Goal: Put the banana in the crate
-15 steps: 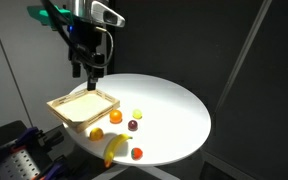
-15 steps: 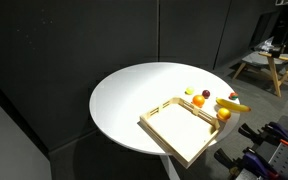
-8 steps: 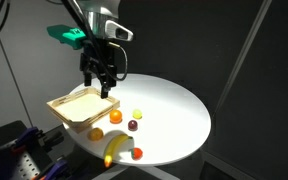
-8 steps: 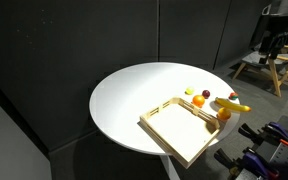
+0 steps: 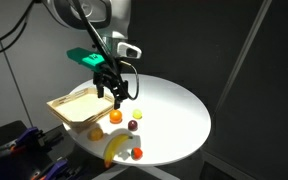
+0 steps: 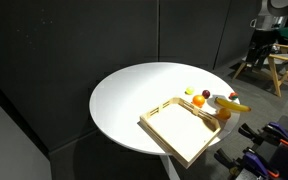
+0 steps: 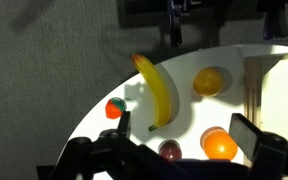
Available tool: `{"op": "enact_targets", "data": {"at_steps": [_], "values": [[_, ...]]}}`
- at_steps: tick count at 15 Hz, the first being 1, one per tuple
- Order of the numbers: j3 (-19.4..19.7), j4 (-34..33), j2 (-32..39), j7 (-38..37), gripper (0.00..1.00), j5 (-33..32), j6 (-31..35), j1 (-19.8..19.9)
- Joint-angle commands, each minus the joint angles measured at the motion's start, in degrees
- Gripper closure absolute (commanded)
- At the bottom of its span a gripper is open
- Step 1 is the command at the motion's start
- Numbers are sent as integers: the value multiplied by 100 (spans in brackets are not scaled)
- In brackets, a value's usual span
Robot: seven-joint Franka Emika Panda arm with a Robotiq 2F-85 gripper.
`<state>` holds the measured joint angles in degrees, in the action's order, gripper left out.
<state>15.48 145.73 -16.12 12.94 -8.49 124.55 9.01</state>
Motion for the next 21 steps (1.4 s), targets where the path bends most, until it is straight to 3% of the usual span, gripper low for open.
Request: {"op": "enact_targets", "data": {"at_steps": [1,6,16,21], "values": [[-5,-24,414,216,0,156,529,59],[-39,-21,797,245,0,198,988,86],[-130,-2,838,42,0,58,920,110],[-196,100,1121,25,0,-87,1509,87]]}}
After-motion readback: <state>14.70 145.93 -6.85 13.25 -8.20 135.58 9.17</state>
